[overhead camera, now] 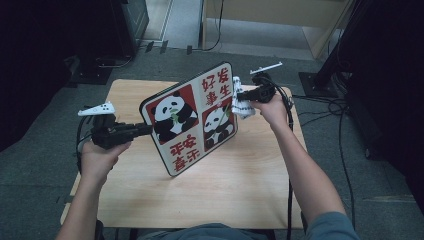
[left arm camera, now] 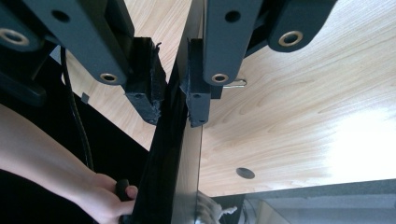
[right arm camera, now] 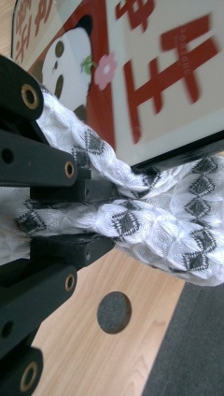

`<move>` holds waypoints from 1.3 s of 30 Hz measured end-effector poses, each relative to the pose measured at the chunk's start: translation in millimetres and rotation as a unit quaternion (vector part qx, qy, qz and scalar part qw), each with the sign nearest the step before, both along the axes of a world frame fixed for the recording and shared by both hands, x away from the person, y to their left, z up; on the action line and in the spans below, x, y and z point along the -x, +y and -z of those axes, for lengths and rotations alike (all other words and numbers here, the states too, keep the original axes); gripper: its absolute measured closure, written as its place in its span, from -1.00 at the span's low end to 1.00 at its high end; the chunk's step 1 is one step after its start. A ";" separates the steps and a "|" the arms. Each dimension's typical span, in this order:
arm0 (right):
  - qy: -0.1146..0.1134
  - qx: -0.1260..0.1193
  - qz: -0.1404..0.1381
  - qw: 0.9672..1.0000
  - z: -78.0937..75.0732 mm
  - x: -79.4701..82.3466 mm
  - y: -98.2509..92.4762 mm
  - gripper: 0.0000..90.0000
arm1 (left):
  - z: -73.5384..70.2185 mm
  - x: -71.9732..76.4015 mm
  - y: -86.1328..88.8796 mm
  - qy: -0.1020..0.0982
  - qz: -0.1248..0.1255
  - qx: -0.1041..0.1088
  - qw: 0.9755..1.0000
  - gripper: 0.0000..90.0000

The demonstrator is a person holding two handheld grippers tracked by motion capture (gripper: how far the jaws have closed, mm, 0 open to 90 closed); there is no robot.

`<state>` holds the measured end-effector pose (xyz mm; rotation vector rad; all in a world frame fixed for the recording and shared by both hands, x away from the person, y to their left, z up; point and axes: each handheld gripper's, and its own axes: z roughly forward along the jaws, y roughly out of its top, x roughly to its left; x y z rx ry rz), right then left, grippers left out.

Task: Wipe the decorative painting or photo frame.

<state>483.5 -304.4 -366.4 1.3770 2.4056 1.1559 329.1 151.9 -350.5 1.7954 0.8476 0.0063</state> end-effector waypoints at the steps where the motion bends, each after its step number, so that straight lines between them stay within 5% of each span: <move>1: 0.003 0.000 0.002 1.000 2.2 0.7 -0.3 0.72 | 0.0 0.0 0.0 0.000 0.000 0.000 1.000 0.74; 22: 0.028 -0.001 0.011 1.000 40.3 9.9 -7.1 0.72 | 0.4 0.0 -0.3 -0.001 0.000 -0.001 1.000 0.73; 39: 0.014 0.000 0.013 1.000 56.4 16.9 -9.9 0.72 | 0.2 0.3 -1.1 -0.002 -0.004 -0.002 1.000 0.74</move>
